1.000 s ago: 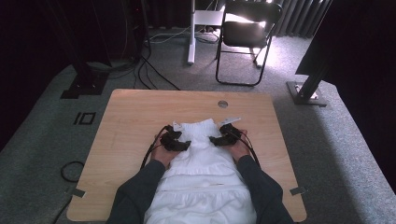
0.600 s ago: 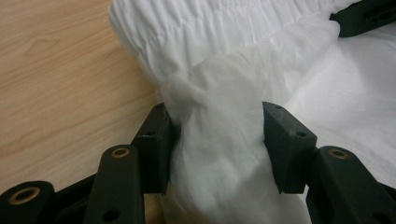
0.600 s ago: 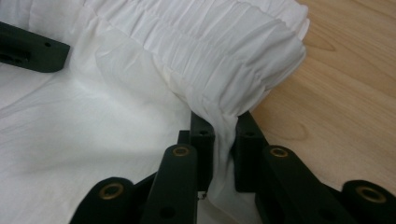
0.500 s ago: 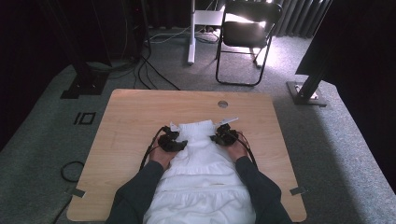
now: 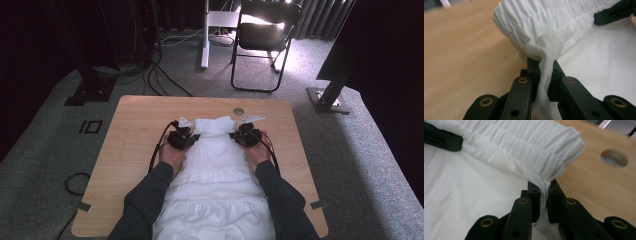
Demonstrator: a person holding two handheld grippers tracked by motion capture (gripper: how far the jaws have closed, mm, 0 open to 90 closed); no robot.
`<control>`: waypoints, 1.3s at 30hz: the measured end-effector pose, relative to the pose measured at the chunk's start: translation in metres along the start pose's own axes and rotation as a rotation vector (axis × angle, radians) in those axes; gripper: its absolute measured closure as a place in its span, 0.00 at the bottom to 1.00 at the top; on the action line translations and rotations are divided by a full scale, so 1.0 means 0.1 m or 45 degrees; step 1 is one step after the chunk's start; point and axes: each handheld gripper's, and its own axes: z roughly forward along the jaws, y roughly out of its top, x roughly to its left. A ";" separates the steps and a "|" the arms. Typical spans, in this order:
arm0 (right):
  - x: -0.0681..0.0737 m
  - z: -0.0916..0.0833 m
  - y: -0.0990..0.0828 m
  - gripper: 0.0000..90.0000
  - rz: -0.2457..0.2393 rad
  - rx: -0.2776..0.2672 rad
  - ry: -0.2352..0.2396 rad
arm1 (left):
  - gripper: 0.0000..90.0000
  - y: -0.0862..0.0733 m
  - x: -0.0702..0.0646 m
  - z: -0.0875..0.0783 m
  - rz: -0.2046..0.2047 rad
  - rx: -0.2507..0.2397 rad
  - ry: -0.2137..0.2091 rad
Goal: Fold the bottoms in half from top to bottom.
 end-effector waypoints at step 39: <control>0.68 -0.85 -0.44 0.92 -0.118 -0.086 0.120 | 0.91 -0.62 -0.58 -0.78 0.149 0.006 -0.171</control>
